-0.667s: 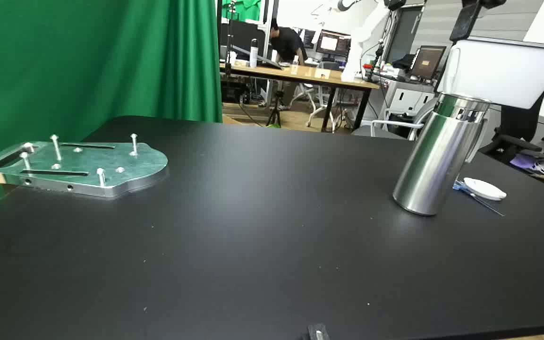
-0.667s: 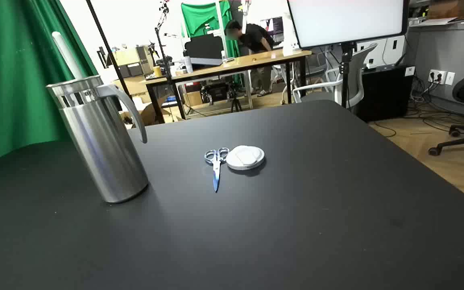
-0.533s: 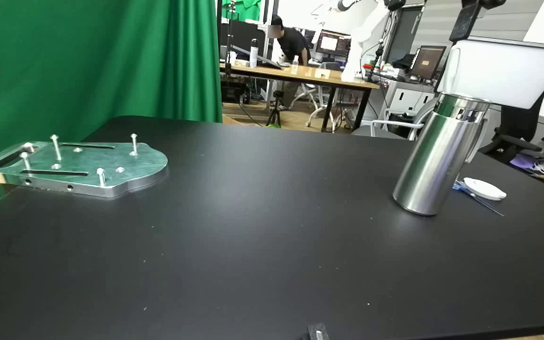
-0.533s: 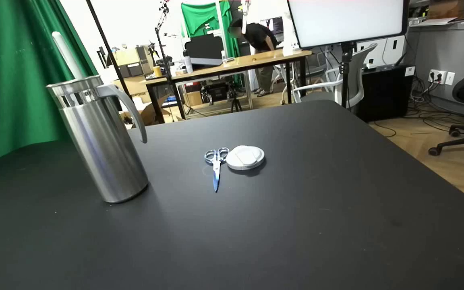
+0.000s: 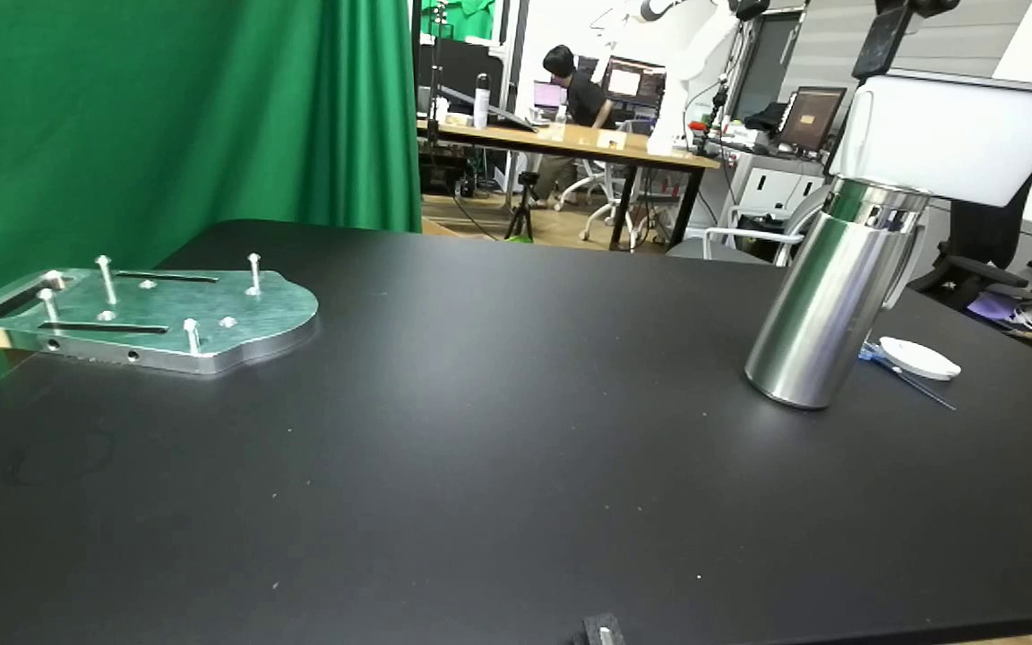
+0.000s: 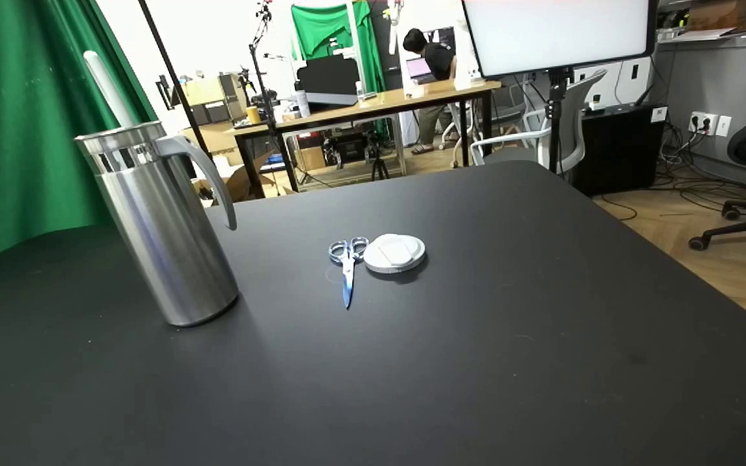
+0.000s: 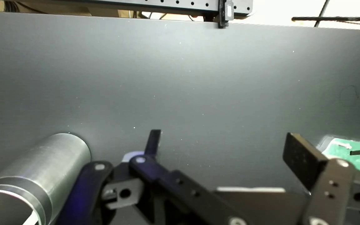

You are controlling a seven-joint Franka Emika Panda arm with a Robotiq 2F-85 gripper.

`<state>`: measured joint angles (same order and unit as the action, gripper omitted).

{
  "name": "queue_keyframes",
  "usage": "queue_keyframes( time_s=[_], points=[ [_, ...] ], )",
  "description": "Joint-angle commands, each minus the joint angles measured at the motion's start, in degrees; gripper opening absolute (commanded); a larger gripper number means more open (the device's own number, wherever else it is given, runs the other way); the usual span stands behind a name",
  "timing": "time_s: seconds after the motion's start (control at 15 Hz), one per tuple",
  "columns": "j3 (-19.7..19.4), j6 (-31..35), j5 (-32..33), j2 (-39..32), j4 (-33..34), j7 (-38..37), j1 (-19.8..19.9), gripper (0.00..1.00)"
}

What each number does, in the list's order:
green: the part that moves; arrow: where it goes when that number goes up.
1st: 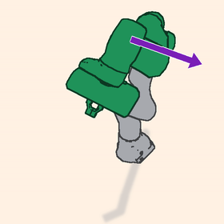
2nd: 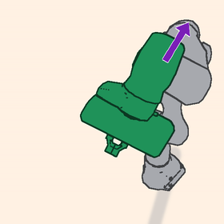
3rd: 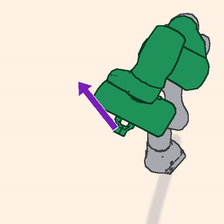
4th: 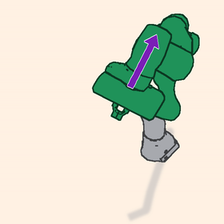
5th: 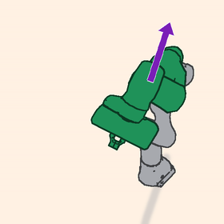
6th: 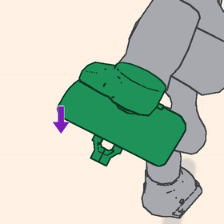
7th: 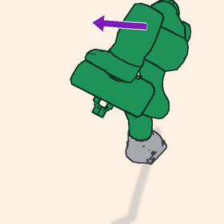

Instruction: Use the brush to clean the silver thermos

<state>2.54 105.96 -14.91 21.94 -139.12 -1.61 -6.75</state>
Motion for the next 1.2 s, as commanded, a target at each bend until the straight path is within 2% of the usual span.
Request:
queue_keyframes(
  time_s=[0.0, 0.2, 0.6, 0.87, 1.13],
  points=[
    [0.54, -0.14, -0.17, -0.01, 0.08, 0.18, 0.61, 1.0],
    [0.54, -0.14, -0.17, -0.01, 0.08, 0.18, 0.61, 1.0],
    [1.54, -5.97, 15.35, -3.35, 9.05, 2.8, 2.25, 1.0],
    [0.48, -10.45, 25.72, -7.79, 17.12, 11.74, 2.94, 1.0],
    [-3.24, -12.86, 32.18, -13.91, 24.44, 29.46, 4.41, 1.0]
  ],
)
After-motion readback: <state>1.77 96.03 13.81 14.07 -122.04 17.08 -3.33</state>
